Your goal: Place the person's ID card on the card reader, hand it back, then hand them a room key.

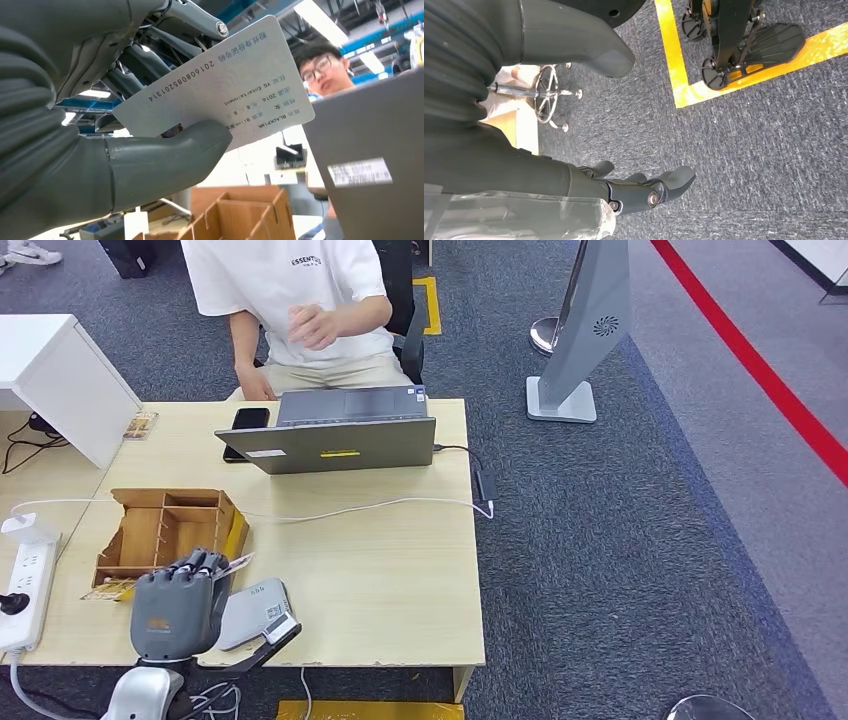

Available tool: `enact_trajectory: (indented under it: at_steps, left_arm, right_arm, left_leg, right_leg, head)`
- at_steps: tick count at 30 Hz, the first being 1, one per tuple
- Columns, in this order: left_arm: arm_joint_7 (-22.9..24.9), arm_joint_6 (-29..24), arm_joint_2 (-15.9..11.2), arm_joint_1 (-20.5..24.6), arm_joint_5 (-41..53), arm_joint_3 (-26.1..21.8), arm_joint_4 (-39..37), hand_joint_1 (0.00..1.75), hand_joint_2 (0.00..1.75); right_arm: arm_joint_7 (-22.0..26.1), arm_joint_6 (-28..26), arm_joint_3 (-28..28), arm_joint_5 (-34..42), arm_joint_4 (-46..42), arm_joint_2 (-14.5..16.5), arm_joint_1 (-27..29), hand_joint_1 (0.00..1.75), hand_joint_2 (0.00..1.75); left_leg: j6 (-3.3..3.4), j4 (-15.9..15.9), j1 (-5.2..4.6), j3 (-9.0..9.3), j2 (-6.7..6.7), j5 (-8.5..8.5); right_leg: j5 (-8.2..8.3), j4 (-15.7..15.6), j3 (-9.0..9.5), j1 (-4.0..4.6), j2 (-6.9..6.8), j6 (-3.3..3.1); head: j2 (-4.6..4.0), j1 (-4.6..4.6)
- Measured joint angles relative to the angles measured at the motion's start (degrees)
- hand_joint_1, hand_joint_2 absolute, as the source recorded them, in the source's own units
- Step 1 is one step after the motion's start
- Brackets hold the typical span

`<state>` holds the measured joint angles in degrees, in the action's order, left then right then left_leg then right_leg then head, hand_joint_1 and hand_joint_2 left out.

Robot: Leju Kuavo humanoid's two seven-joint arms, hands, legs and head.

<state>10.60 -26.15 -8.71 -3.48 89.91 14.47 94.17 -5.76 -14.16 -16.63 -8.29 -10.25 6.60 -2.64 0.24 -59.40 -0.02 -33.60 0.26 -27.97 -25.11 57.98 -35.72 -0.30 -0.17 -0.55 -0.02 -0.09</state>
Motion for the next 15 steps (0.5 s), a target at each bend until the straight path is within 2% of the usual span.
enact_trajectory:
  at_steps: [4,8,11,15]
  left_arm:
    - [-1.81,-3.86,-0.97,2.96,-0.02,-0.43,0.86,1.75,1.75]
    - [-3.82,-2.66,-1.4,8.86,-0.06,-2.33,0.93,1.75,1.75]
    - [-1.12,0.07,-3.0,16.56,-0.1,-3.06,-2.19,1.75,1.75]
    - [2.34,0.11,-7.71,30.94,-0.14,-3.54,-14.89,1.75,1.75]
  right_arm:
    - [0.34,0.72,0.01,-1.25,-0.01,0.0,-0.06,0.0,1.75]
    - [0.25,1.1,0.08,-2.89,-0.01,0.0,-0.17,0.0,1.75]
    - [-0.06,1.75,0.26,-4.39,-0.02,0.0,-0.29,0.0,1.75]
    - [-0.16,2.59,1.11,-6.33,-0.02,-0.02,-0.64,0.0,1.75]
  left_leg:
    - [-0.05,0.0,0.0,-0.03,-0.11,0.07]
    - [-0.09,0.0,0.01,-0.04,-0.2,0.18]
    - [-0.13,0.0,0.02,-0.1,-0.28,0.33]
    - [-0.32,0.0,0.12,-0.18,-0.25,0.54]
  right_leg:
    - [0.02,0.0,0.0,0.01,-0.12,-0.03]
    - [0.1,0.0,-0.01,0.02,-0.19,-0.06]
    - [0.19,0.01,-0.03,0.04,-0.29,-0.07]
    - [0.47,0.04,-0.16,0.13,-0.26,-0.3]
  head:
    - [0.0,0.0]
    - [0.0,0.0]
    - [0.0,0.01]
    - [0.0,-0.01]
